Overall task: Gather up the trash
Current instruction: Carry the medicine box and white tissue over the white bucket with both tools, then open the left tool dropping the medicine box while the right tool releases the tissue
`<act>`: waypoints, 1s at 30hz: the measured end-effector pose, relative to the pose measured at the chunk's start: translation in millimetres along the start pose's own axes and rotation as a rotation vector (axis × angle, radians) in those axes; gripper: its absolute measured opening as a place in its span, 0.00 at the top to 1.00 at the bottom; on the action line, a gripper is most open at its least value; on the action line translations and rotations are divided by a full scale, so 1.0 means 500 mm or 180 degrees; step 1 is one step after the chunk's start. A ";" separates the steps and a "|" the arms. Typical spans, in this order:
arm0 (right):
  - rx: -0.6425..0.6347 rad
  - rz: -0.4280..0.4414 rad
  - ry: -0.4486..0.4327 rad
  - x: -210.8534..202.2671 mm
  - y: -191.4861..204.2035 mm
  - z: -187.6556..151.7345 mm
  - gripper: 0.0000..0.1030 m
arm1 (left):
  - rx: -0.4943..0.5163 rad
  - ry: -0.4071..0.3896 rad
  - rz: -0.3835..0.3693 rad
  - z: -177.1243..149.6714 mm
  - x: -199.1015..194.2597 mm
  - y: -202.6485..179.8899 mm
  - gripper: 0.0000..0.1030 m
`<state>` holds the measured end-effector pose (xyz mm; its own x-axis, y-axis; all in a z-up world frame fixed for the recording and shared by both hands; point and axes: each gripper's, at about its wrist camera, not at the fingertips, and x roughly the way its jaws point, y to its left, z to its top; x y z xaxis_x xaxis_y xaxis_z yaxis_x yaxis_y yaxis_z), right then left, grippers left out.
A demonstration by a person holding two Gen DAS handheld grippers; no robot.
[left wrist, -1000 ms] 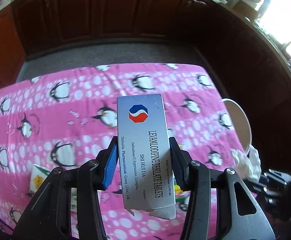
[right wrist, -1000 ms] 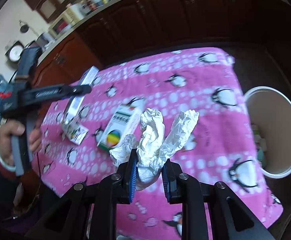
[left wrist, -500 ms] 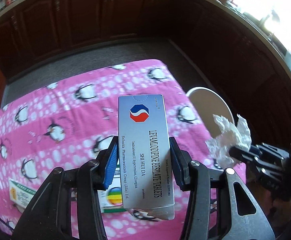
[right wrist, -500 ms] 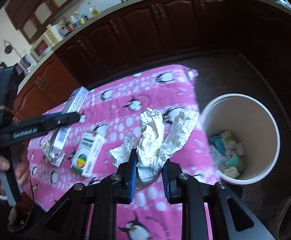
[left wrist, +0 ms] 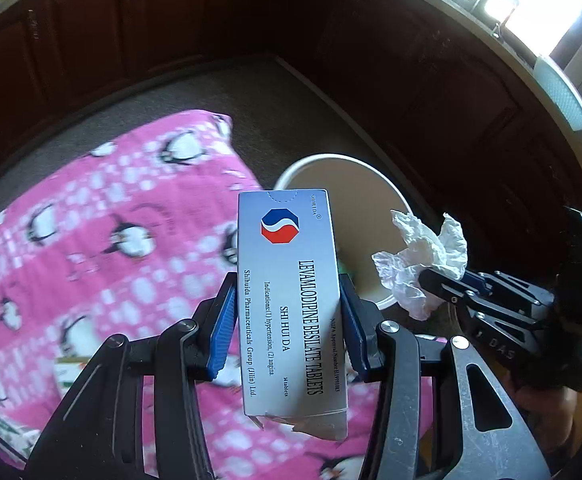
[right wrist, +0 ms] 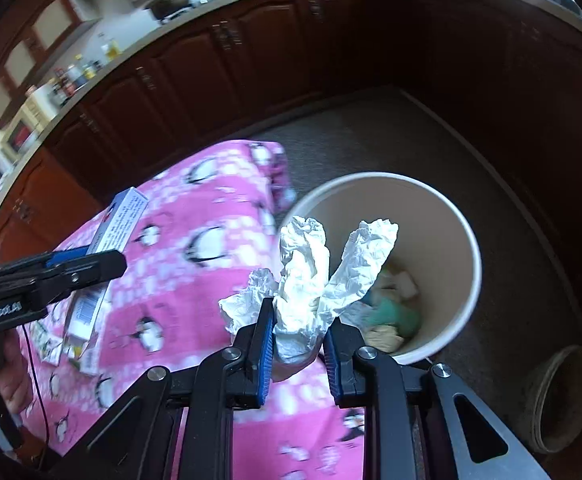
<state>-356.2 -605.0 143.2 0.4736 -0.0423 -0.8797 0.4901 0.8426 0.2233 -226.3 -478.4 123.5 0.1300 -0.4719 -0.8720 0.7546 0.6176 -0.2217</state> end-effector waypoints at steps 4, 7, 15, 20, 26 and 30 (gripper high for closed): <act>0.0177 -0.0055 0.0059 0.026 -0.051 0.002 0.80 | -0.0008 0.0052 -0.0120 0.018 0.045 -0.030 0.56; 0.0238 -0.0083 0.0110 0.043 -0.077 0.001 0.80 | -0.0063 0.0095 -0.0203 0.031 0.077 -0.040 0.56; 0.0338 -0.0191 0.0170 0.084 -0.116 0.003 0.80 | -0.0152 0.0086 -0.0359 0.064 0.140 -0.060 0.56; 0.0388 -0.0311 0.0203 0.107 -0.129 0.011 0.58 | -0.0155 0.0038 -0.0419 0.074 0.163 -0.073 0.55; 0.0500 -0.0254 0.0158 0.100 -0.135 0.005 0.49 | -0.0171 0.0060 -0.0346 0.068 0.168 -0.072 0.48; 0.0496 -0.0250 0.0203 0.103 -0.131 -0.002 0.49 | -0.0228 0.0061 -0.0331 0.068 0.165 -0.059 0.48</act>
<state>-364.3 -661.8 83.0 0.3844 -0.0665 -0.9208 0.6336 0.7444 0.2107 -215.8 -557.1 73.0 0.0408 -0.5241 -0.8507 0.7154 0.6096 -0.3413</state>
